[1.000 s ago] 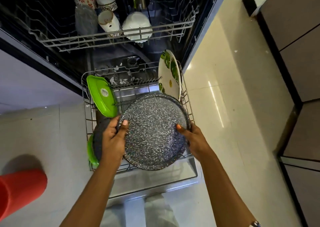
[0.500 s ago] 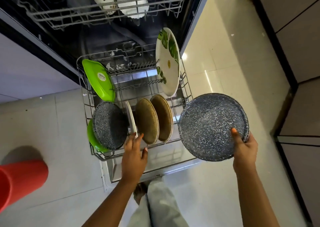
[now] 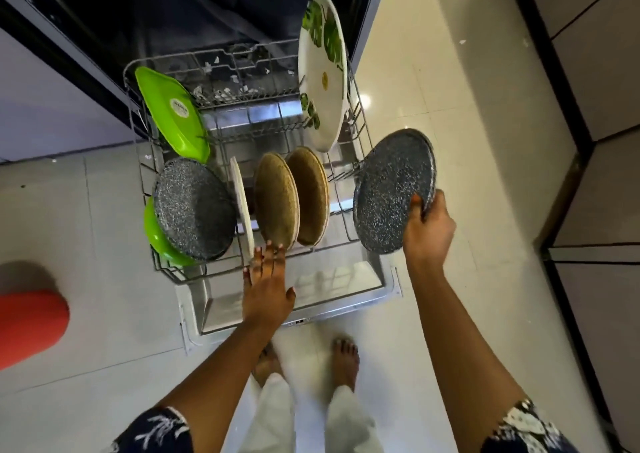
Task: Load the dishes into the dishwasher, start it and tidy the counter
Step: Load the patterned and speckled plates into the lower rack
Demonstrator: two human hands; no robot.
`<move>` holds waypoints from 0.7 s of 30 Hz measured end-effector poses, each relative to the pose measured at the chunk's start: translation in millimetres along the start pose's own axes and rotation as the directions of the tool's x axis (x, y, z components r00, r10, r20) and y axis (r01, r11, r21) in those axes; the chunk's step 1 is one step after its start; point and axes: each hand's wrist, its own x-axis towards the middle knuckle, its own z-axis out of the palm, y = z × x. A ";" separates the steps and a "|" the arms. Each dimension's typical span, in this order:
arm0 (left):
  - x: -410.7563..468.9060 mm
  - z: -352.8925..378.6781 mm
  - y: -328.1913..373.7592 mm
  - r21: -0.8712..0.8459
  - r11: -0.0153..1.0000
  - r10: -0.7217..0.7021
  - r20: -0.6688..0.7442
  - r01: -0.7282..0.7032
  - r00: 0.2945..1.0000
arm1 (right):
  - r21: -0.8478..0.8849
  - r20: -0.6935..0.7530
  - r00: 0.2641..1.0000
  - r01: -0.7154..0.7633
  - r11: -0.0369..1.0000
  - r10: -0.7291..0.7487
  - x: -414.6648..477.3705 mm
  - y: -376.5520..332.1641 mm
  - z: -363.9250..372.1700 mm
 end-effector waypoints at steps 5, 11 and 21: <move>0.2 13.3 7.7 0.038 0.997 -0.071 -0.023 0.072 0.997 | -0.040 0.125 0.989 0.089 0.995 -0.083 19.6 -1.4 18.8; 1.6 16.5 13.2 0.098 0.989 -0.114 0.007 0.113 0.993 | -0.063 0.227 0.961 0.178 0.982 -0.160 33.2 -4.4 37.7; 0.9 8.7 15.1 0.108 0.985 -0.139 0.061 0.132 0.988 | -0.194 0.344 0.927 0.223 0.955 -0.147 35.3 -1.2 58.2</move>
